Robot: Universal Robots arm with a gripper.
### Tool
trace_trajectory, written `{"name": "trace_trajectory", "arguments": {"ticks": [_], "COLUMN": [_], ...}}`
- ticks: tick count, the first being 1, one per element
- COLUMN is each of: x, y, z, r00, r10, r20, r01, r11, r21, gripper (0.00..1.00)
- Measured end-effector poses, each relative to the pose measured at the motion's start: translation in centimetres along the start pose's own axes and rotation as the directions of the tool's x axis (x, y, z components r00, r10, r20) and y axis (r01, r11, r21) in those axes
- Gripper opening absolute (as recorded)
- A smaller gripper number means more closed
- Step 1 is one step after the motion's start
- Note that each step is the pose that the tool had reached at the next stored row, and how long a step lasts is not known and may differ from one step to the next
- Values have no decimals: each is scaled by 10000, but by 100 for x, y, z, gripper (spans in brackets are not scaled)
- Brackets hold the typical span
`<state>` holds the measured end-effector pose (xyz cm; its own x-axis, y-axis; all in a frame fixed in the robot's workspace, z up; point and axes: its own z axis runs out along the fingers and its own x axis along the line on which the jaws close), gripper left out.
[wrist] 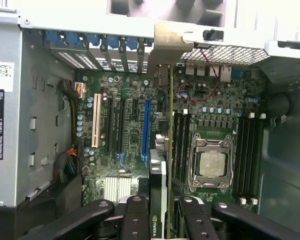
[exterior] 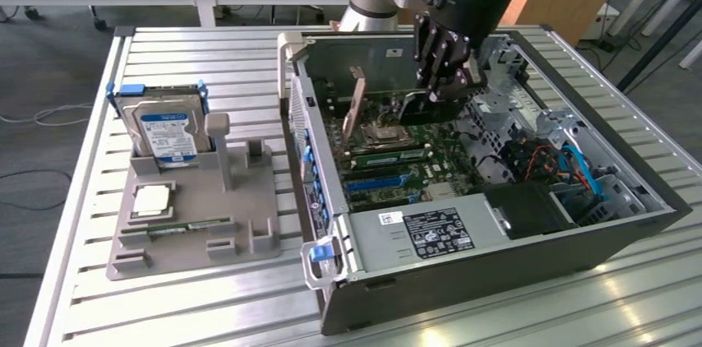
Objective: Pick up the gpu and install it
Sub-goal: 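Insert the gpu into the slot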
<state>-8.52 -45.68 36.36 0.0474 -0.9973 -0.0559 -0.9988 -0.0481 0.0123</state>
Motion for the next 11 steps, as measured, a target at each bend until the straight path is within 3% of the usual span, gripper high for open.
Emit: {"name": "trace_trajectory", "arguments": {"ticks": [11], "x": [10], "y": [-2], "z": [178], "r00": [9999], "r10": [-112], "r20": [-3], "r01": [112], "r11": [9999], "r21": [-7], "gripper": [27]}}
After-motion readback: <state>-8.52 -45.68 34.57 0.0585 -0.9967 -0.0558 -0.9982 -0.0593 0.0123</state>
